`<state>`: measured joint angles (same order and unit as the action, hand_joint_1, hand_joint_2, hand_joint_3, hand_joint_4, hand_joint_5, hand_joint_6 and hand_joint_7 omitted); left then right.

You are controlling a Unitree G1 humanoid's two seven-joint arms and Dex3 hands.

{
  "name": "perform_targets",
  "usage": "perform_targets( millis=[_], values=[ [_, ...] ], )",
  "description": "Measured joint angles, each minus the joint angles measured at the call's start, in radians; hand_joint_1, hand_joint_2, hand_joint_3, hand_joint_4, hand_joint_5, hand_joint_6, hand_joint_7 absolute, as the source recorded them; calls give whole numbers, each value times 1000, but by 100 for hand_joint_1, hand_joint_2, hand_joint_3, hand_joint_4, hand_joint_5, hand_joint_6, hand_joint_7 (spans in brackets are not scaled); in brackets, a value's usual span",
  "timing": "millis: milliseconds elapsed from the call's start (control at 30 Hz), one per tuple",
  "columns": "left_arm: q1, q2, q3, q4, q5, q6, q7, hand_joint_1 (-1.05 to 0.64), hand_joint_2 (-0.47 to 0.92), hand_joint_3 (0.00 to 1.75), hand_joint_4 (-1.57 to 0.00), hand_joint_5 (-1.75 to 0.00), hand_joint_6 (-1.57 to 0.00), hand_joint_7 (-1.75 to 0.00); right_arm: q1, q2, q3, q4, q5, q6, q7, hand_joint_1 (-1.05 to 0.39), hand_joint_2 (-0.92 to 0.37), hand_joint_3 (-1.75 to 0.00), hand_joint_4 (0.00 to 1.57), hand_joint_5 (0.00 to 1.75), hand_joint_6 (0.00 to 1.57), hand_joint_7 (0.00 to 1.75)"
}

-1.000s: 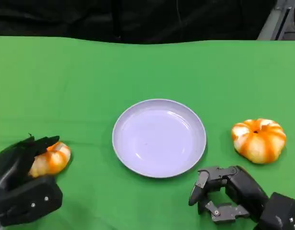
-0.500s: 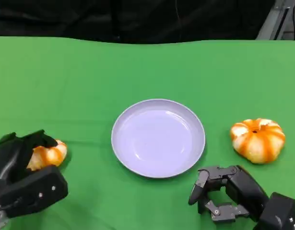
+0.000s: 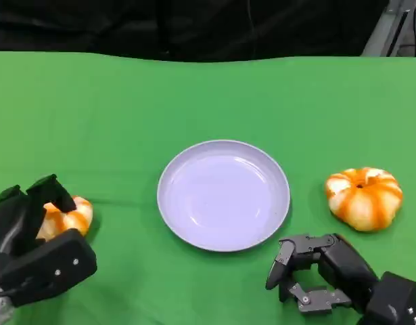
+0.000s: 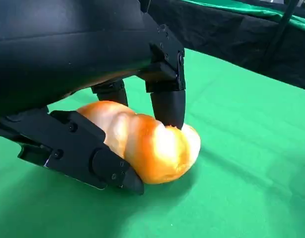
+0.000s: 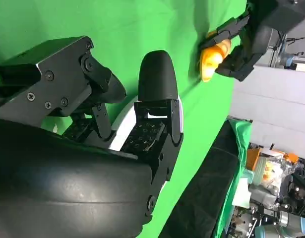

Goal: Grasp the bread from the table and place it into the plate.

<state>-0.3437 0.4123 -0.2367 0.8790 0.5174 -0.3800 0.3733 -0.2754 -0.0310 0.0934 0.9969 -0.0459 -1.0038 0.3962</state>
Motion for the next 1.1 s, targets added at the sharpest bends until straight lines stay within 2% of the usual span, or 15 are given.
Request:
perform_targets(
  millis=[433,600,700,900,1100],
  values=[
    [34,4,3,-52,-2,-5,0,-7,81,0,-64,-175,-51,-170,0,0,0,0,0,0,0,19,-58,-106,100,136,98,107],
    [166,12,20,-357,-3,38,-46,-2,82,1,-62,-175,-52,-166,-2,1,0,2,1,-1,2,19,-58,-107,100,136,97,107],
    [206,12,31,-463,2,67,-65,-1,83,1,-60,-175,-51,-167,-3,2,0,2,2,-1,3,20,-58,-107,100,137,97,108],
    [241,12,42,-548,16,87,-81,0,83,1,-59,-175,-50,-169,-3,2,-1,3,3,0,8,19,-59,-106,100,136,97,108],
    [251,12,48,-561,28,92,-90,0,83,1,-59,-175,-50,-170,-3,2,-1,3,1,0,4,19,-59,-105,101,136,97,107]
  ],
)
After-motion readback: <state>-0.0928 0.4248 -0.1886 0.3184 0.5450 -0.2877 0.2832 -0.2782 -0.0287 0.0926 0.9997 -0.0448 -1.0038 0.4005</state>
